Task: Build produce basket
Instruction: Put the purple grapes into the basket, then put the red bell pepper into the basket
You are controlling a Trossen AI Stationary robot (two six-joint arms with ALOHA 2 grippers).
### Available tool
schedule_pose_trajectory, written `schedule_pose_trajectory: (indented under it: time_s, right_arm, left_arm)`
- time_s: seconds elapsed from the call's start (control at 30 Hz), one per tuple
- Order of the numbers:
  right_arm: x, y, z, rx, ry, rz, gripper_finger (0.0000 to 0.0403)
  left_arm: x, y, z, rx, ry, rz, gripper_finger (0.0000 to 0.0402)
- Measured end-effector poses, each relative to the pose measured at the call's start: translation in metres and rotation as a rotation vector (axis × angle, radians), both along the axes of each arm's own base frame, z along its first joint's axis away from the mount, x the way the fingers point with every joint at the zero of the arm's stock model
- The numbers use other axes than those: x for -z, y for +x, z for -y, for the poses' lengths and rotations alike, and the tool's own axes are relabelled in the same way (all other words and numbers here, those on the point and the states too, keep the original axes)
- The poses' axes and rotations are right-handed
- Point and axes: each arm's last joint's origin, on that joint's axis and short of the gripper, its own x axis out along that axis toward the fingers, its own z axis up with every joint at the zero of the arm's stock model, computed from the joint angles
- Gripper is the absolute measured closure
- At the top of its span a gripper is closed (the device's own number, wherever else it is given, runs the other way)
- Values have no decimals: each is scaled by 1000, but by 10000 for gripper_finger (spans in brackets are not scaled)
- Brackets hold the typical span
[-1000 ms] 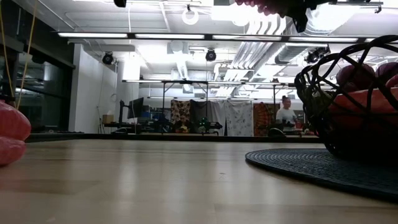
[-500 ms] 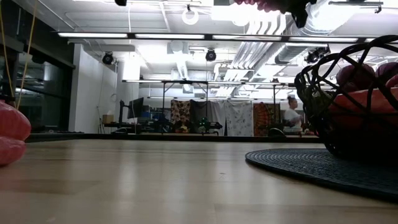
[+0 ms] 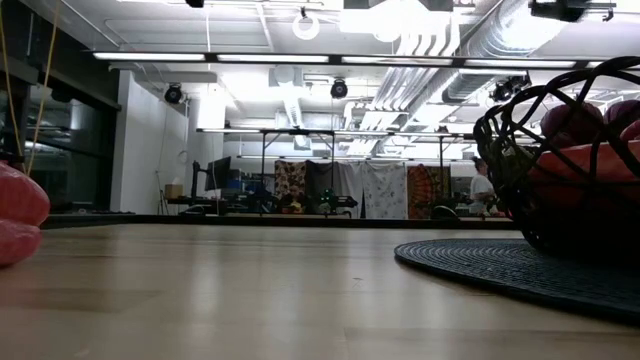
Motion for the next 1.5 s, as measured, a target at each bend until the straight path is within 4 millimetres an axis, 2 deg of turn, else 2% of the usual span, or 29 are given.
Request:
schedule_pose_trajectory:
  time_s: [0.17, 0.33, 0.53, 0.63, 0.73, 0.87, 1.03, 1.13, 1.33, 1.5]
  right_arm:
    - [12, -17, -17, 86, -111, -149, 293]
    - [21, -30, -27, 193, -111, -239, 293]
    - [61, -32, -36, 258, -26, -285, 293]
    - [71, -30, -37, 271, 28, -249, 291]
    - [82, -32, -36, 283, 22, -284, 274]
    - [92, -33, -34, 313, 37, -332, 226]
    - [90, -31, -29, 269, 64, -341, 154]
    - [87, -35, -22, 248, 112, -371, 127]
    - [77, -50, -6, 240, 205, -375, 120]
    - [63, -55, 2, 251, 300, -243, 119]
  left_arm:
    - [0, 0, 0, 0, -1, -3, 124]
    - [1, 0, 0, 0, -2, -7, 124]
    - [1, 0, 0, 0, -2, -6, 124]
    - [1, 0, 0, 0, -2, -6, 124]
    - [1, 0, 0, 0, -2, -6, 124]
    - [1, 0, 0, 0, -2, -6, 124]
    - [1, 0, 0, 0, -2, -6, 124]
    - [1, 0, 0, 0, -4, -5, 124]
    - [1, 0, 0, 1, -9, -4, 124]
    - [1, 0, 0, 1, -8, -4, 124]
